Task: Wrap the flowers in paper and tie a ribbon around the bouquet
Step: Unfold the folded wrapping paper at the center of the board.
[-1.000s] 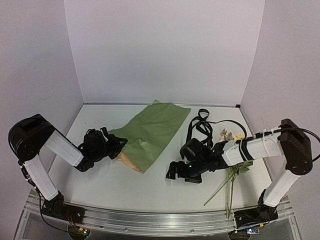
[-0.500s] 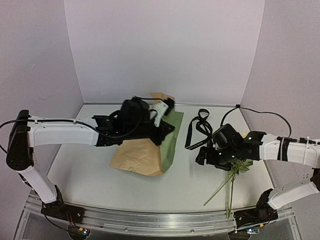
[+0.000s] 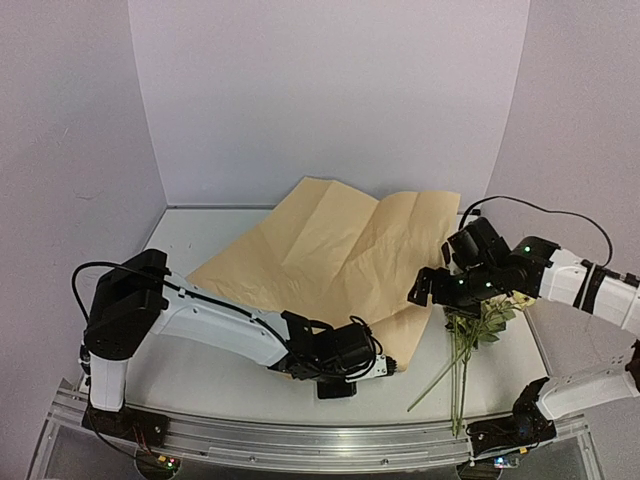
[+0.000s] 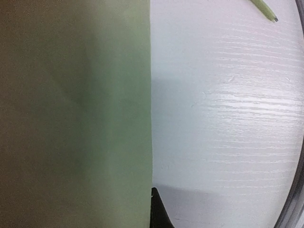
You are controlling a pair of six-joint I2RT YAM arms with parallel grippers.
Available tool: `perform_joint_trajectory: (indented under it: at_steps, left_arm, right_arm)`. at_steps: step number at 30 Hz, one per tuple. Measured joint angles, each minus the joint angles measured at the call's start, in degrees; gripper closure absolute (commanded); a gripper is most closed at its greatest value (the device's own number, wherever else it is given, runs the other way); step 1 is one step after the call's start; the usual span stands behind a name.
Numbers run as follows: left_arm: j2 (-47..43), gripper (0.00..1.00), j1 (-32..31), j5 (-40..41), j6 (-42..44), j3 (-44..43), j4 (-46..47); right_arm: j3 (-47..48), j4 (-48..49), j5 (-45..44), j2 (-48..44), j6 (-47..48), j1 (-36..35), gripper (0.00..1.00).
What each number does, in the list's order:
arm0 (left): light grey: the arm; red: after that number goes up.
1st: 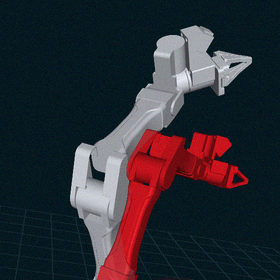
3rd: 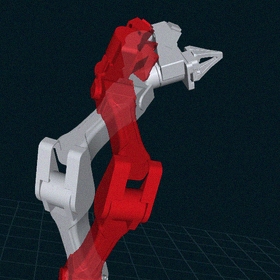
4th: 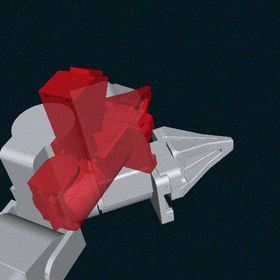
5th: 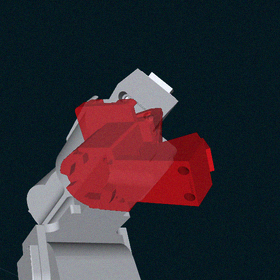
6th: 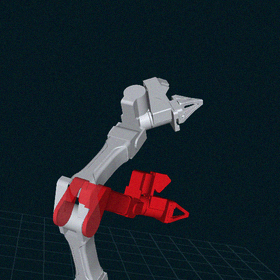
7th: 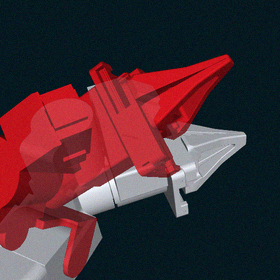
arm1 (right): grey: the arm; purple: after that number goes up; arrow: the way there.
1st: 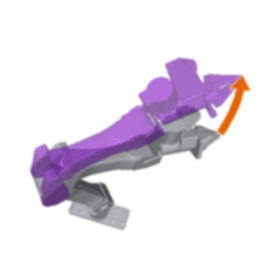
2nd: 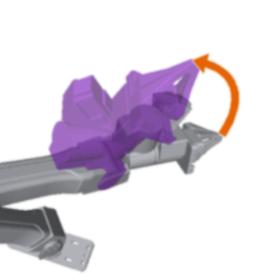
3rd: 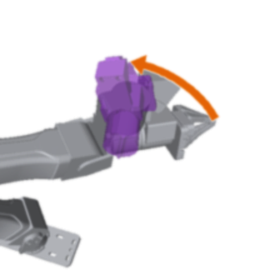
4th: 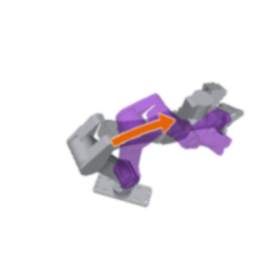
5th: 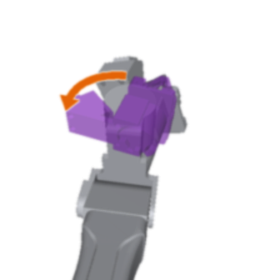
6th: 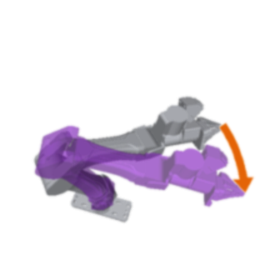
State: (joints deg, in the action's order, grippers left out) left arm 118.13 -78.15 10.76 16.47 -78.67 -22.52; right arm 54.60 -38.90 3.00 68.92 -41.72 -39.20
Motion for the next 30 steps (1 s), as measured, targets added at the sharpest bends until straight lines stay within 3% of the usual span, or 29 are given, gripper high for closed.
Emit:
perform_joint_trajectory:
  at_steps: [10, 19, 25, 30]
  left_arm:
    - [-0.6, 1.0, 0.7, 1.4, -5.4, 0.3, 2.4]
    - [-8.8, 0.98, 1.1, -0.9, -9.2, 8.1, 0.4]
    - [-11.7, 0.51, 4.4, -1.9, -15.7, 11.5, -9.0]
    - [-14.9, 0.32, 9.2, -0.5, -22.0, 11.8, -15.3]
  right_arm:
    - [1.7, -3.2, 5.1, 5.7, 1.3, 5.5, 0.02]
    - [1.8, -3.1, 11.0, 14.5, 1.8, 7.7, 0.02]
    - [1.8, 0.5, 12.8, 18.2, -1.1, 7.3, 0.02]
    - [1.9, 2.4, 12.8, 20.9, -2.5, 7.3, 0.02]
